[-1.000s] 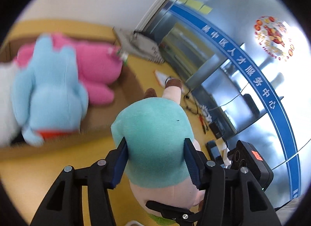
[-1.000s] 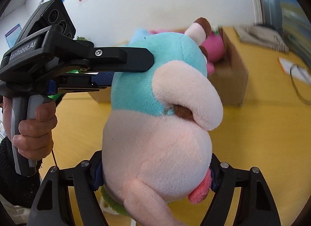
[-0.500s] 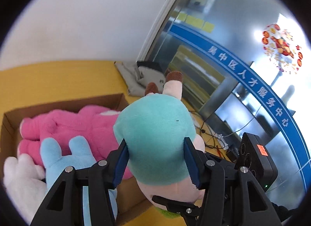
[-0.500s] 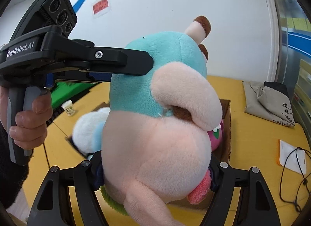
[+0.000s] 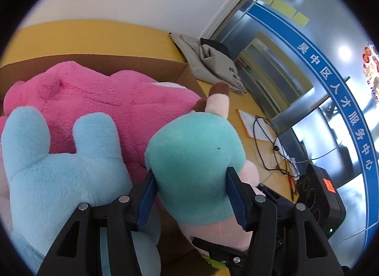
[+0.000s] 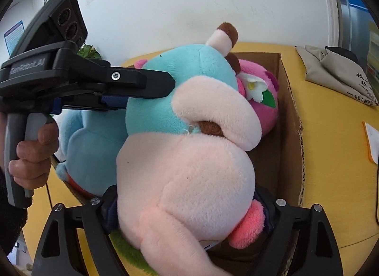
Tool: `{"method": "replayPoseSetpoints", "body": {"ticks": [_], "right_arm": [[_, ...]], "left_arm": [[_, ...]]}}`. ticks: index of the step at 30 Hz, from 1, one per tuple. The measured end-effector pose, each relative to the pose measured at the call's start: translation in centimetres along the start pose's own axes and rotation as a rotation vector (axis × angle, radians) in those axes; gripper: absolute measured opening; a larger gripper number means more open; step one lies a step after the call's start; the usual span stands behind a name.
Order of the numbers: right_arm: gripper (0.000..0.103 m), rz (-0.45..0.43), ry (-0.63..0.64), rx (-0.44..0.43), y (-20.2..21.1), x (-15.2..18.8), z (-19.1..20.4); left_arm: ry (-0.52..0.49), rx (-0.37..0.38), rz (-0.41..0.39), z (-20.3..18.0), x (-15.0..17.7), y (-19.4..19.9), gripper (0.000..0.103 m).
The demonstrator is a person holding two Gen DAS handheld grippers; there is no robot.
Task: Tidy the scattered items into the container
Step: 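Lower the pig plush into the box and open both grippers, then move both tools to the clear phone case on the table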
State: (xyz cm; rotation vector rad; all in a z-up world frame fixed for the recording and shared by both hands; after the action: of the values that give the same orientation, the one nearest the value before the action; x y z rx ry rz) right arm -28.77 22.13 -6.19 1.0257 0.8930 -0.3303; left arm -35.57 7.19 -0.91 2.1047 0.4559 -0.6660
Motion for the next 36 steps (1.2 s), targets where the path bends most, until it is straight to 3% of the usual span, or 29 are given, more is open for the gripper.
{"method": "replayPoseSetpoints", "body": {"ticks": [4,7,10,17,23,30,36], "right_arm": [[0.09,0.075,0.165,0.162,-2.1,1.6,1.0],[0.09,0.096,0.15,0.179,-1.9,1.7,0.5],[0.094,0.109,0.076,0.178,-0.4,1.7,0.5],[0.103,0.005,0.051,0.191,6.1,0.9,1.9],[0.103,-0.072,0.023,0.242,10.0,0.4,3.2],[0.103,-0.131,0.05,0.307,13.3,0.3,6.2],[0.103,-0.122,0.076,0.288,14.2,1.5,8.3]], "left_arm": [[-0.097,-0.074,0.028,-0.6,0.6,-0.7,0.06],[-0.068,-0.055,0.005,-0.7,0.7,0.6,0.063],[-0.073,-0.118,-0.03,-1.0,1.1,2.5,0.063],[-0.112,-0.186,-0.209,-2.2,2.0,10.6,0.062],[-0.142,-0.26,-0.315,-2.9,5.2,18.0,0.073],[-0.181,-0.351,-0.339,-3.4,9.0,22.7,0.073],[-0.176,-0.364,-0.306,-3.2,13.5,24.0,0.073]]}}
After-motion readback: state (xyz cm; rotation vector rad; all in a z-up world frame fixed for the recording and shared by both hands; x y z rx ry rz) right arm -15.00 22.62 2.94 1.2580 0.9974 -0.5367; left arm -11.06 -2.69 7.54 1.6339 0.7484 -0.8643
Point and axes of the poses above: each gripper's, at about its wrist camera, not at the fingertips, and y roughly against the way its jaws point, z to its left, x to its underside, the point moved 5 cm from there along -y, roughly the way its jaws point, and after that the axes turned 8 degrees about -z, right-handed, at the moved point
